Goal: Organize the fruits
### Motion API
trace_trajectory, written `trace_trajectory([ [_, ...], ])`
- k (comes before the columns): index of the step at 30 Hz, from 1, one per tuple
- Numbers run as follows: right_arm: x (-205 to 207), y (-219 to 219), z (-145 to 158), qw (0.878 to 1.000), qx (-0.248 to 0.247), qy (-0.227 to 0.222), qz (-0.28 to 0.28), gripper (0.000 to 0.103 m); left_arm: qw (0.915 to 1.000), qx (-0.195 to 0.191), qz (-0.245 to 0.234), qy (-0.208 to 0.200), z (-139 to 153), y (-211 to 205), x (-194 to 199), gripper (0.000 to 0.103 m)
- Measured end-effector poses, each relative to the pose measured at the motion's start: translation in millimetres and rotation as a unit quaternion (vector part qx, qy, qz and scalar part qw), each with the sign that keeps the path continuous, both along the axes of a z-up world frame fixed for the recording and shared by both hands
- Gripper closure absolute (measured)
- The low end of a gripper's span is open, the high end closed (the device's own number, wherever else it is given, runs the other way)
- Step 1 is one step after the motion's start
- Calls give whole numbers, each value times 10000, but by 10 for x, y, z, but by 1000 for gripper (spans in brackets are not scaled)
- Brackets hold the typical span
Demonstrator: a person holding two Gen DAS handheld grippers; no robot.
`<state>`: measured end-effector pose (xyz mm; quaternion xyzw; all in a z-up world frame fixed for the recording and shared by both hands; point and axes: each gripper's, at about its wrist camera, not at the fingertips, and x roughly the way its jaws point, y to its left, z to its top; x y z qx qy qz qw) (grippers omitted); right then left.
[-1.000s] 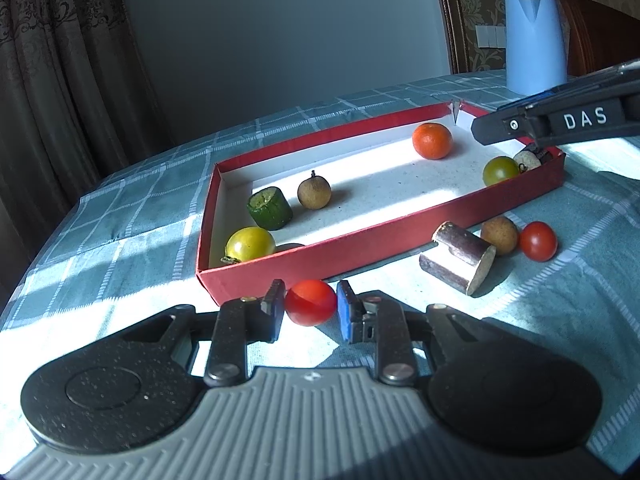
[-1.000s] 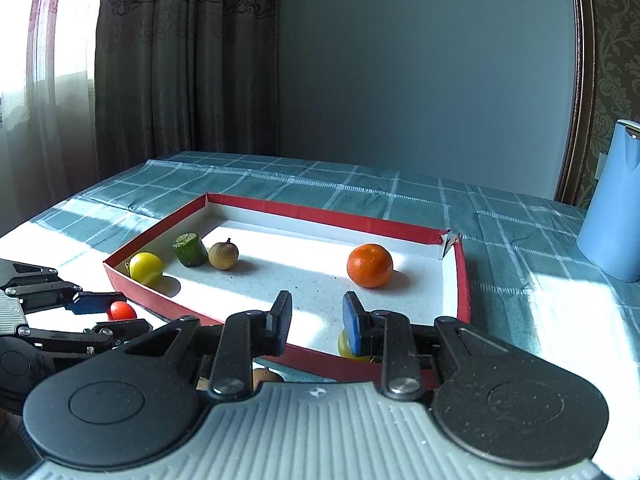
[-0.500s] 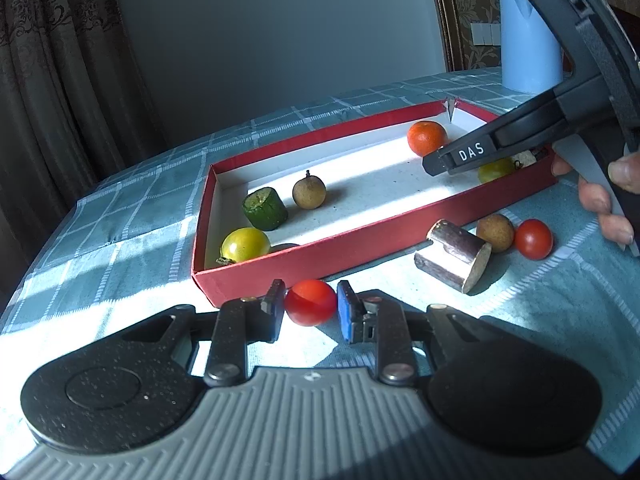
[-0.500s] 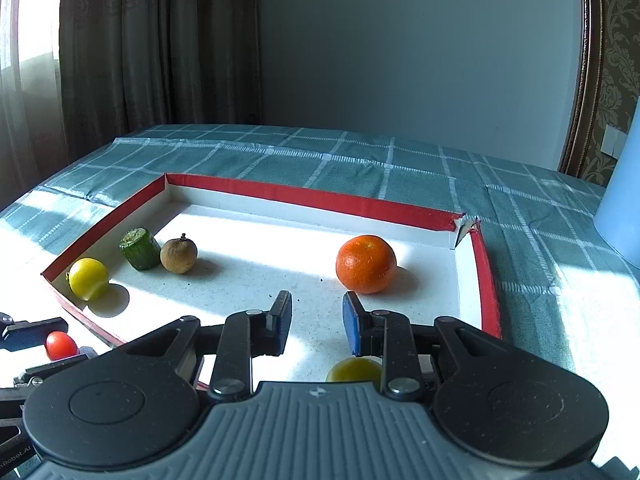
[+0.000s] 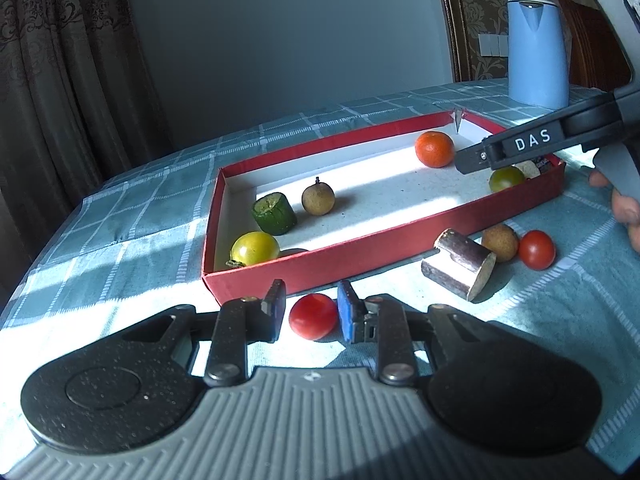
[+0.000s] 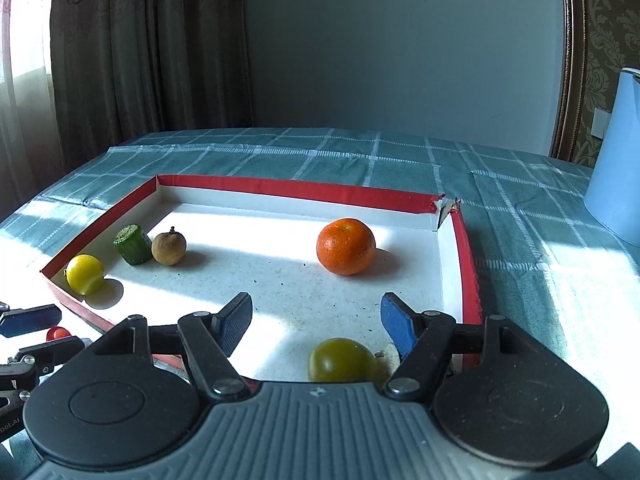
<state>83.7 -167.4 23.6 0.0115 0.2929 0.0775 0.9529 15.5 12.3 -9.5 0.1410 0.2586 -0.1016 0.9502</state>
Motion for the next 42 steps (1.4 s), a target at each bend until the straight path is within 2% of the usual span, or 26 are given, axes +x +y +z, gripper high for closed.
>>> trace_trajectory([
  [2, -58, -199, 56, 9988, 419, -52, -264, 26, 10000, -19, 31, -22, 8, 7, -4, 77],
  [4, -90, -375, 66, 9959, 809, -25, -407, 25, 10000, -18, 35, -11, 6, 7, 2, 77],
  [7, -110, -525, 73, 9935, 1039, -24, -458, 25, 10000, -5, 43, 13, 1, 4, 8, 77],
  [9, -140, -545, 95, 9939, 995, -103, -473, 25, 10000, -12, 41, 16, 1, 5, 10, 77],
  [14, -489, -364, 146, 9972, 663, -227, 253, 25, 10000, -34, 25, 22, 1, 11, 12, 77],
  [16, -694, -278, 132, 9969, 401, -355, 580, 30, 10000, -16, -3, 21, -1, 2, 6, 77],
  [17, -807, -214, 105, 9966, 167, -399, 699, 36, 10000, -10, -17, 19, -2, -2, 6, 77],
  [20, -865, -58, -50, 9943, -220, 8, 1039, 50, 10000, 0, -28, 4, 0, -7, 0, 77],
  [22, -826, 16, -129, 9929, -258, 141, 1156, 52, 10000, -10, -24, -24, 4, -4, -7, 77],
  [25, -762, 103, -134, 9927, -321, 166, 1152, 52, 10000, 0, -31, -45, 6, -6, -12, 77],
  [28, -709, 177, -185, 9913, -452, 270, 1207, 58, 10000, 16, -43, -42, 4, -12, -10, 77],
  [30, -720, 182, -182, 9905, -377, 258, 1299, 76, 10000, 27, -45, -53, 4, -14, -12, 77],
  [35, -756, 151, -166, 9919, -317, 153, 1219, 76, 9998, 71, 18, -191, 23, -22, -46, 77],
  [42, -795, -5, 150, 9942, -138, -547, 917, 76, 9990, 196, -206, -345, 96, -181, -57, 80],
])
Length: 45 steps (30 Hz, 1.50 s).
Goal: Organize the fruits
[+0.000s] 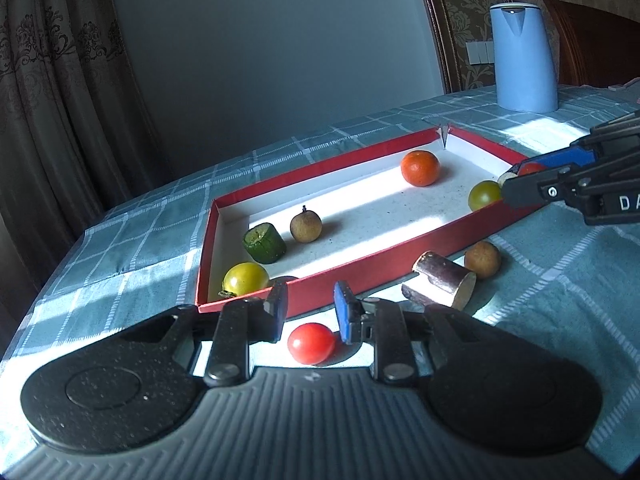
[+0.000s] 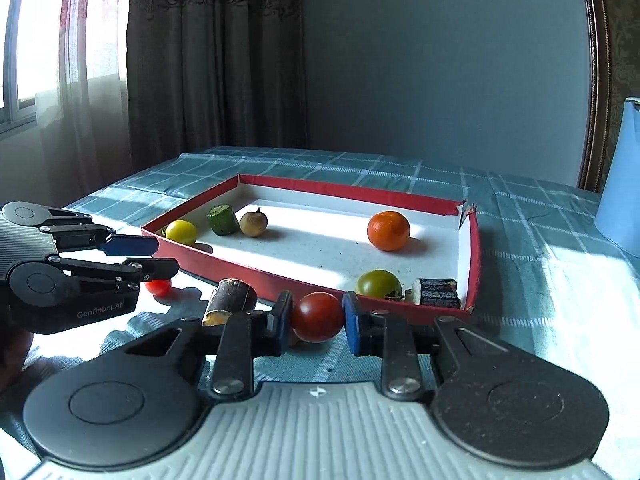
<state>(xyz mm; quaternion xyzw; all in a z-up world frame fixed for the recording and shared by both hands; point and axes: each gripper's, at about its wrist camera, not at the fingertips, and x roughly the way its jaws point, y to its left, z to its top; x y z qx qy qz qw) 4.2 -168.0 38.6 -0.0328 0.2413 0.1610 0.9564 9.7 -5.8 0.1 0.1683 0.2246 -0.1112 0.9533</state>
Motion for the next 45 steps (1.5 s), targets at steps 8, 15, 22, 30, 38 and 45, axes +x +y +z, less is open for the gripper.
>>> trace_trajectory([
  [8, 737, -1, 39, 9973, -161, 161, -699, 76, 9999, -146, -32, 77, 132, -215, 403, 80],
  [15, 1088, -47, -211, 9933, -243, 643, -926, 76, 9989, -76, 175, 431, 65, -372, 883, 80],
  [22, 1003, -58, -193, 9939, -281, 337, -1013, 32, 9993, -115, 254, 255, 61, -287, 824, 55],
  [30, 797, -357, -37, 9880, 399, 3, -1495, 27, 9980, -517, 315, 184, 124, 141, 193, 49],
  [38, 784, -548, -27, 9827, 1104, 257, -1465, 27, 9960, -519, 481, 539, -54, 319, 41, 48],
  [45, 770, -553, -45, 9823, 1095, 249, -1502, 27, 9967, -250, 375, 675, -145, 228, 43, 81],
])
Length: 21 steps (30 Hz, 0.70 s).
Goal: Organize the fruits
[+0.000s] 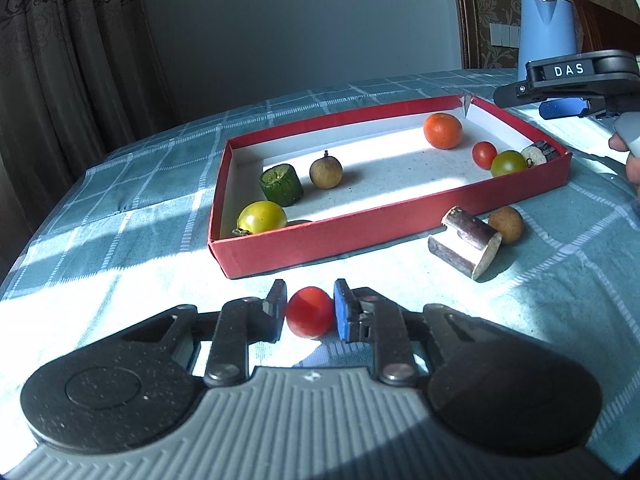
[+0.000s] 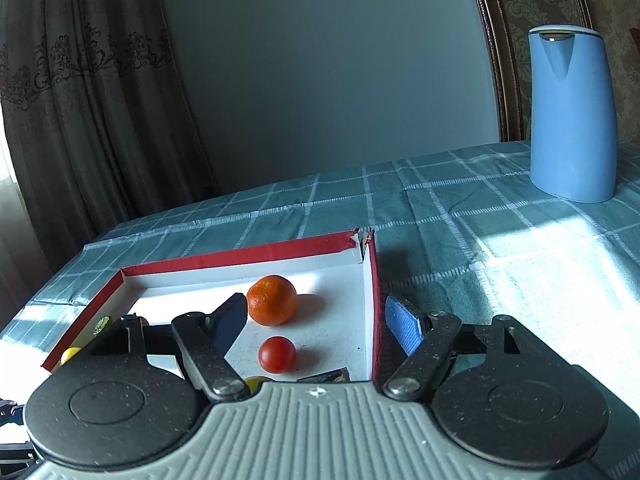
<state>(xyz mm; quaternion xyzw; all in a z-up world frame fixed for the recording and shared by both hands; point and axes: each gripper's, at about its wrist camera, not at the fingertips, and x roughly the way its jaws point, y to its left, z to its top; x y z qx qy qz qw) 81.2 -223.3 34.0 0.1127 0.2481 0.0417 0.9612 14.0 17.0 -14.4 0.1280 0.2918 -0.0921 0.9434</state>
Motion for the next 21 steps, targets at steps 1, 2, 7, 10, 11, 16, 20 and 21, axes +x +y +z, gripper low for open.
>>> trace_trajectory([
  [1, -1, 3, 0, 10000, -6, 4, 4, 27, 10000, 14, 10, -10, 1, -5, -4, 81],
  [2, -7, 8, 3, 10000, -14, -9, 1, 27, 10000, 17, 6, -13, 2, -8, -9, 82],
  [7, -36, 19, 26, 9999, -37, -110, -10, 27, 9997, 48, -86, -227, 105, -81, -52, 82],
  [10, -36, 16, 29, 9999, -18, -118, -21, 27, 9986, -33, -194, -481, 284, -193, -9, 82],
  [11, -30, 18, 23, 9999, -24, -99, -18, 27, 9982, -58, -201, -555, 342, -237, 40, 81],
  [16, -16, 56, -10, 9999, -118, -24, 19, 27, 9980, -180, 62, -598, 468, -429, 534, 81],
  [20, -21, 89, -12, 9998, -187, -33, 67, 27, 9982, -97, 387, -452, 377, -532, 947, 81],
  [21, -22, 94, -11, 9998, -208, -42, 66, 27, 9978, -131, 462, -467, 358, -536, 999, 80],
])
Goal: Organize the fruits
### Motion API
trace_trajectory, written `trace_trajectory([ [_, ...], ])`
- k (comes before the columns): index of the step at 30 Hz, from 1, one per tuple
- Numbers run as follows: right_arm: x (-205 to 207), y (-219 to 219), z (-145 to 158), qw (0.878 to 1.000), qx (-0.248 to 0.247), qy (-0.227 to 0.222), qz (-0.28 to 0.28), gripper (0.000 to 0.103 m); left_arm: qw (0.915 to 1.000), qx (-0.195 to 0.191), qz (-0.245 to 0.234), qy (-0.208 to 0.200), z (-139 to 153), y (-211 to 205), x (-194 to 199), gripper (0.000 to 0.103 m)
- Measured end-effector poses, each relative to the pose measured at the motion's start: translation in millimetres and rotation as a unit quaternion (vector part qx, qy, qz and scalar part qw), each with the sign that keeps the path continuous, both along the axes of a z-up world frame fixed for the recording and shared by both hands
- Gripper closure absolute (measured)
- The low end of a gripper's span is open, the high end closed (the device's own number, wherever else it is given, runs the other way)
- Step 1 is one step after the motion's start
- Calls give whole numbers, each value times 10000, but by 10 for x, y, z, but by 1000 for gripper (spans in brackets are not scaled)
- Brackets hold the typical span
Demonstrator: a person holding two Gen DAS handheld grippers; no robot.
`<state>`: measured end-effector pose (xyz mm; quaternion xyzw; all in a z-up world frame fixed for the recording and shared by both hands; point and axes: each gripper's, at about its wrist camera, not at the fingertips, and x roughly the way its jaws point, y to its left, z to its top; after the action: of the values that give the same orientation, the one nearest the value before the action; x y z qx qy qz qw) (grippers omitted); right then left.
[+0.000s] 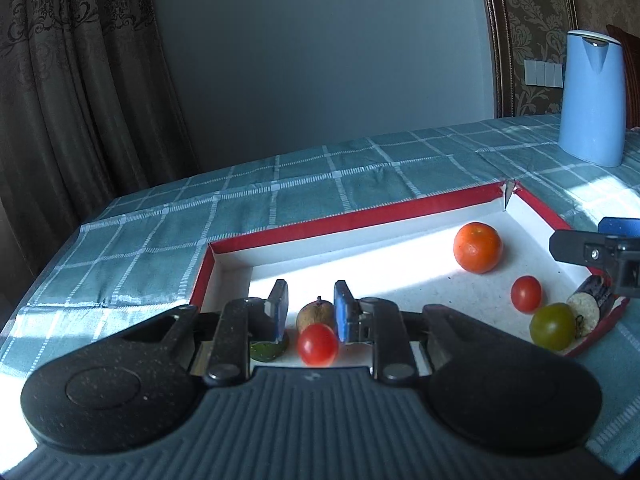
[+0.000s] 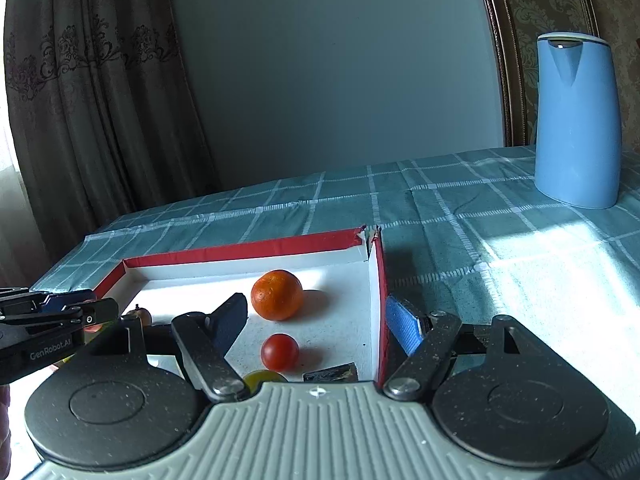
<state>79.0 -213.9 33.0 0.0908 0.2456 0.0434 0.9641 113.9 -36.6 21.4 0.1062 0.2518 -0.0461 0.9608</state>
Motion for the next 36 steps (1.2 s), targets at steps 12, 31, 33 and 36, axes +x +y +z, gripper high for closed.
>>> trace_trajectory([
  [12, -18, 47, -5, 9998, -31, 7, 184, 27, 9972, -243, 290, -651, 6, 221, -410, 6],
  [31, -594, 331, -98, 9955, -394, -127, 852, 27, 9985, -92, 534, 46, -261, 391, -844, 0],
  [33, -694, 415, -124, 9935, -687, -134, 901, 27, 9991, 40, 427, 7, -271, 334, -864, 0],
  [36, -791, 531, -157, 9894, -1038, -107, 1010, 27, 9991, 85, 417, 18, -282, 327, -860, 0],
])
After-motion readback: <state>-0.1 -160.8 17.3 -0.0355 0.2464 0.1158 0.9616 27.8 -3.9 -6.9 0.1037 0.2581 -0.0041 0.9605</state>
